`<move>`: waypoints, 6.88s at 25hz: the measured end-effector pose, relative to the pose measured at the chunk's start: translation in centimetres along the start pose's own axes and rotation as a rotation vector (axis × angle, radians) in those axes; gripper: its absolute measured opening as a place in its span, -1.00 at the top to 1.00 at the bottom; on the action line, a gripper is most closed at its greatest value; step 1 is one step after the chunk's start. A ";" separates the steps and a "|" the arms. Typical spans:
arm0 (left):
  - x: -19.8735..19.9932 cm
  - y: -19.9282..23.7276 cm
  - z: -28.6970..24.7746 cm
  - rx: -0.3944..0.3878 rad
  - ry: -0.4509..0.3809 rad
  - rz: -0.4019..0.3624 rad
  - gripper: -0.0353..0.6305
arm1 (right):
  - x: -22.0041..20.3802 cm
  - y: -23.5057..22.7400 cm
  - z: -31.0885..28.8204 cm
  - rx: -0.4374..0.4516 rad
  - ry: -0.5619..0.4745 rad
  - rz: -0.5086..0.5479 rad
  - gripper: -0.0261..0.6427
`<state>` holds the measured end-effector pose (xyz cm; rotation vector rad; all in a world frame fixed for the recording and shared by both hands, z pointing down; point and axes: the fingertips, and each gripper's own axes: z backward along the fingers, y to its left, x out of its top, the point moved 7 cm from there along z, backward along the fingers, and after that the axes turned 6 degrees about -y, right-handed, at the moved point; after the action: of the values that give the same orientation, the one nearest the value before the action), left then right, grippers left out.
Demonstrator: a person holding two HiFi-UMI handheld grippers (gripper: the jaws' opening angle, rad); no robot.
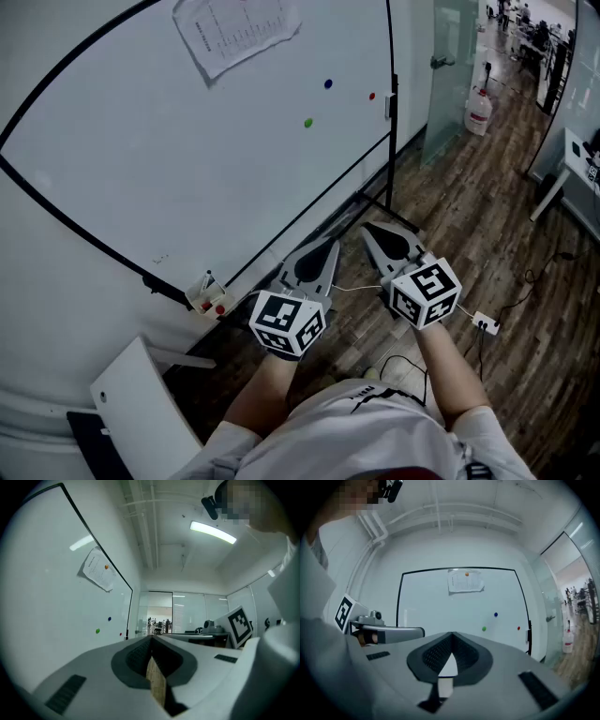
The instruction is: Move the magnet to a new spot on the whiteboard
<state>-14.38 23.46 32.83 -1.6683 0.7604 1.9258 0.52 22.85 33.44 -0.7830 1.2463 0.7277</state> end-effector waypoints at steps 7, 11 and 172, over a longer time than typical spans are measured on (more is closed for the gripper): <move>-0.4 -1.1 -1.0 0.006 -0.006 0.009 0.86 | 0.0 -1.1 0.9 -0.001 0.001 -0.001 0.88; -0.6 -2.0 -1.1 0.008 -0.005 0.026 0.86 | 0.2 -1.2 2.2 0.041 -0.012 -0.038 0.88; -1.0 22.6 -32.9 0.018 -0.050 -0.001 0.86 | 0.8 -28.9 -30.3 0.048 -0.047 -0.025 0.54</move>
<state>-5.66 -15.44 32.68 -1.6035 0.7553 1.9461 8.53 -18.23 31.79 -0.7363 1.2053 0.6900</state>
